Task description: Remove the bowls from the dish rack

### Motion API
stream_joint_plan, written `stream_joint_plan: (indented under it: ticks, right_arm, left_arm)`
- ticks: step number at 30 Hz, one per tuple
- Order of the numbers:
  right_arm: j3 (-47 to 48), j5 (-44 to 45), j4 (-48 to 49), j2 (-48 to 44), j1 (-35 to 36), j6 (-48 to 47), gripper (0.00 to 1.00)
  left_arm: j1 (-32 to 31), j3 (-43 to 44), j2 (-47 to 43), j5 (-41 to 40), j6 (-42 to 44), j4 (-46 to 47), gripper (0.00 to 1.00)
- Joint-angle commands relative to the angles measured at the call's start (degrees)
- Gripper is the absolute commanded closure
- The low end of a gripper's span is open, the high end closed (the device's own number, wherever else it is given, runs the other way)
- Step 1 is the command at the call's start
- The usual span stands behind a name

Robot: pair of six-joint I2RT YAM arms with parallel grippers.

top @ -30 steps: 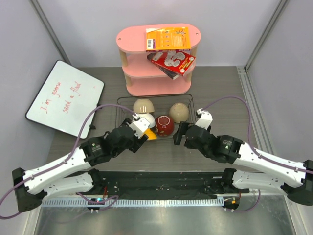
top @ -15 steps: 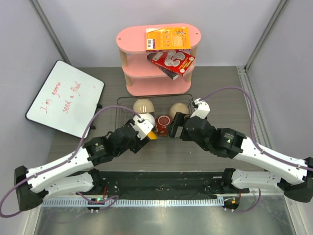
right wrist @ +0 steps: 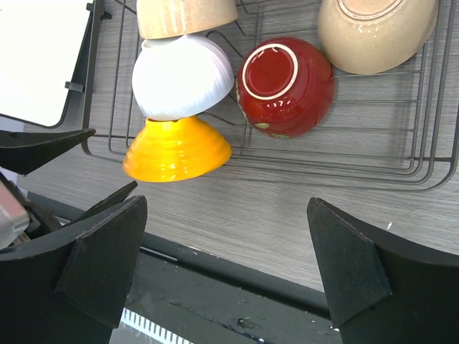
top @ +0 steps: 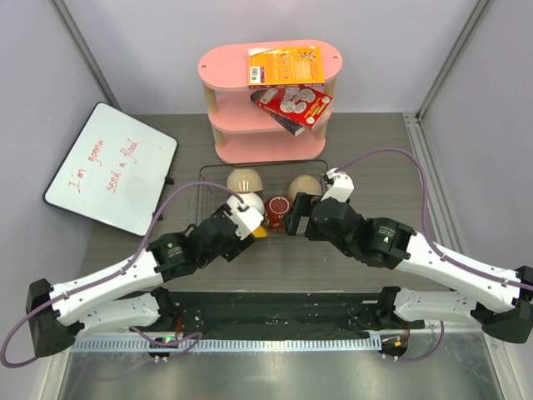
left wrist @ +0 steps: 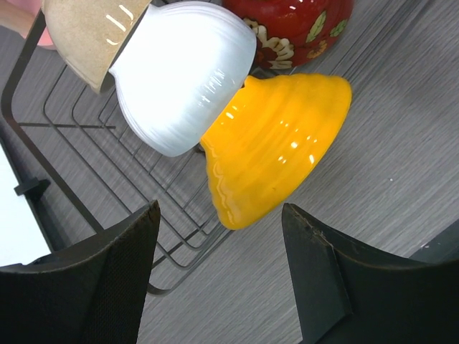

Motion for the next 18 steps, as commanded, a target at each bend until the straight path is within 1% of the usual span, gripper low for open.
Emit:
stream_joint_plan:
  ticks: [1, 5, 10, 18]
  right_arm:
    - [-0.15, 0.58, 1.92, -1.79, 0.06, -0.97, 0.0]
    - [-0.59, 0.58, 1.74, -2.75, -0.03, -0.97, 0.0]
    - [-1.39, 0.67, 1.65, -4.33, -0.29, -0.8, 0.0]
    - [-2.26, 0.5, 1.13, -5.83, -0.38, -0.27, 0.0]
  left_arm:
    - [-0.24, -0.9, 0.51, -2.96, 1.64, 3.08, 0.3]
    - [-0.24, -1.78, 2.0, -8.66, 2.26, 5.1, 0.3]
    - [-0.24, -1.6, 4.29, -9.47, 1.73, 5.28, 0.31]
    - [-0.24, -2.39, 5.09, -7.98, 0.06, 6.6, 0.42]
